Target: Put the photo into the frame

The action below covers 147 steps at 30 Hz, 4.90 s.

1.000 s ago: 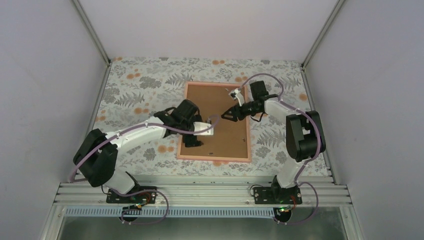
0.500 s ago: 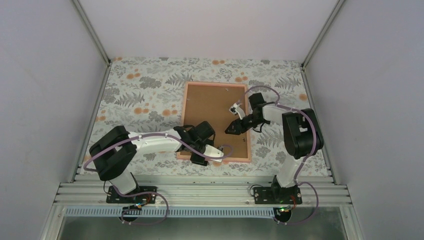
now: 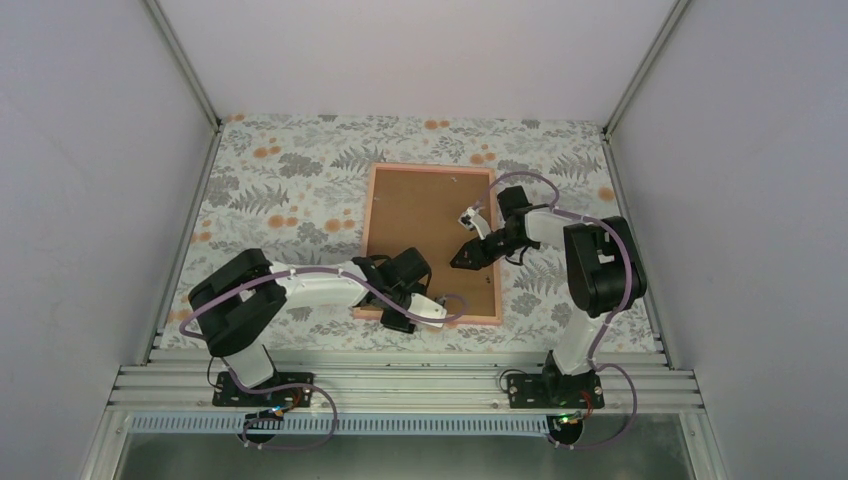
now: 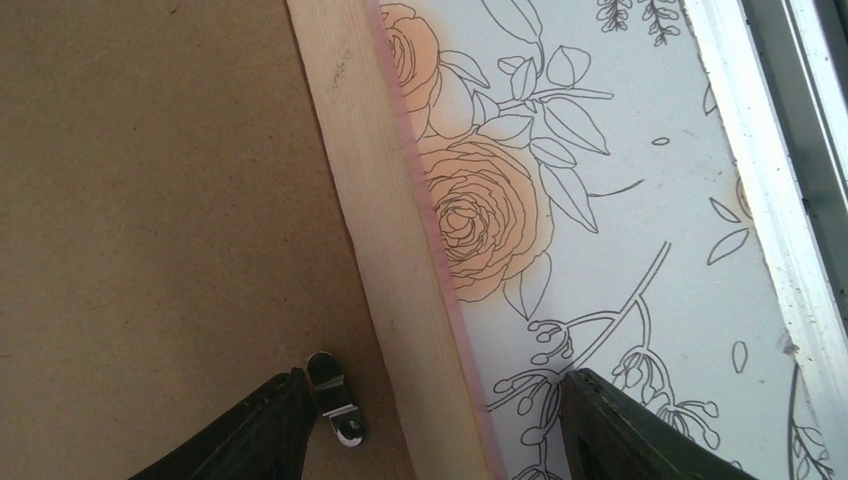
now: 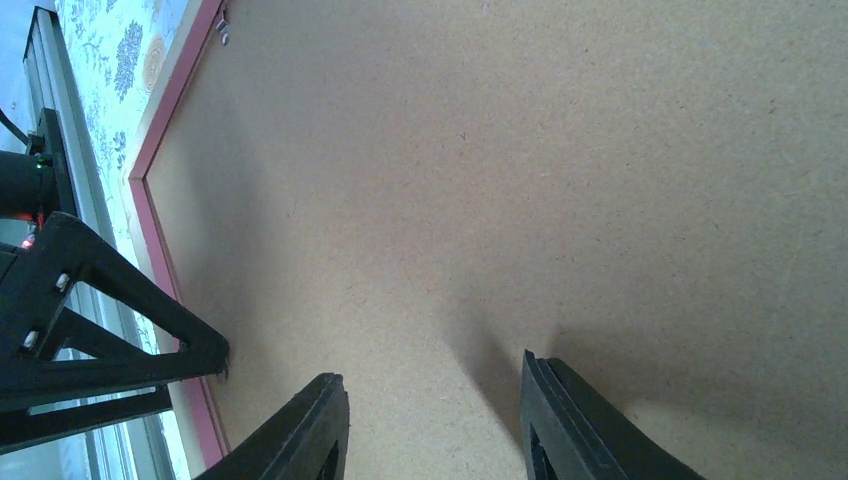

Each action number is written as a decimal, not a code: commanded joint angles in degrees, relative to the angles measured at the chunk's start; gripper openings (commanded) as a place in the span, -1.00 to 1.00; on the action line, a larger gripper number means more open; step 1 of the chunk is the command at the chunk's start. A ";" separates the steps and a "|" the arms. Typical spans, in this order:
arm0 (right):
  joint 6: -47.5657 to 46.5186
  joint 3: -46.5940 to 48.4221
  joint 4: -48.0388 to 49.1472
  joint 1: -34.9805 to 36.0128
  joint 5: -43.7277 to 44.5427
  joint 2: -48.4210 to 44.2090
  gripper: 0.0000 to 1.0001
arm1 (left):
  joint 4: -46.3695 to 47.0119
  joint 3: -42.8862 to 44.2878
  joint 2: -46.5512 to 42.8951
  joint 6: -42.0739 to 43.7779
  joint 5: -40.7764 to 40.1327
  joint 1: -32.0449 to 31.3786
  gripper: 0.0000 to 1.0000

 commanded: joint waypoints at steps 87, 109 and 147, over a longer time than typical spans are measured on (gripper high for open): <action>-4.17 -9.43 -6.21 3.72 38.82 -18.54 0.80 | 2.38 -2.57 0.82 -2.55 -2.15 -0.33 -0.03; -2.84 -8.39 -2.94 4.79 47.85 -18.08 0.04 | 0.25 -4.42 0.16 0.30 0.17 -0.32 -0.23; -25.05 4.07 -18.32 4.62 28.89 -17.12 -0.12 | -5.66 -6.62 -1.90 5.12 2.48 -0.34 -0.28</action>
